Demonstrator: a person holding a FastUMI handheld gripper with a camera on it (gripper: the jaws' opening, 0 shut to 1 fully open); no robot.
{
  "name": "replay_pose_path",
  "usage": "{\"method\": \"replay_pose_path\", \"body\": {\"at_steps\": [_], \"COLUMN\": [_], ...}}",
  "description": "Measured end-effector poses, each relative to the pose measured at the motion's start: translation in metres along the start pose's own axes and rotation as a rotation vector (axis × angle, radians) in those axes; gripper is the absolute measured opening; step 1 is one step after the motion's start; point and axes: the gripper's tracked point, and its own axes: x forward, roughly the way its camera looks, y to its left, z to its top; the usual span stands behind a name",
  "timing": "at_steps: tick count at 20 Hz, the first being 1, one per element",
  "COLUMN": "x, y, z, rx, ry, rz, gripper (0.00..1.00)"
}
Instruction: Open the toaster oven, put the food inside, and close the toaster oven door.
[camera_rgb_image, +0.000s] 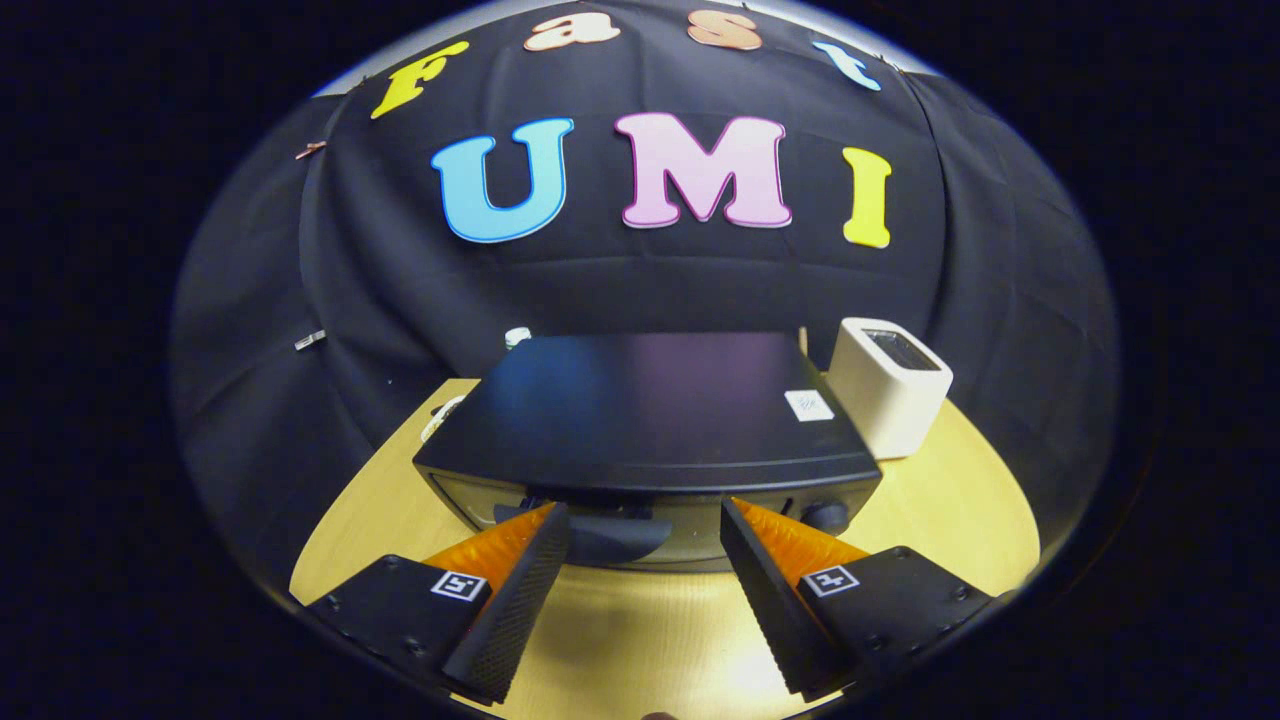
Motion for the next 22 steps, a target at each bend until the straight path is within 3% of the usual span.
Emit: {"method": "replay_pose_path", "body": {"at_steps": [5, 10, 15, 22], "x": [-0.036, -0.084, -0.143, -0.199], "y": [-0.047, -0.109, -0.180, -0.224], "z": [0.067, 0.114, 0.137, 0.125], "rx": [-0.029, 0.029, 0.035, 0.048], "ry": [-0.172, -0.325, -0.428, -0.474], "rz": [-0.028, -0.099, -0.236, -0.335], "gripper": [0.98, 0.98, 0.98, 0.98]}}
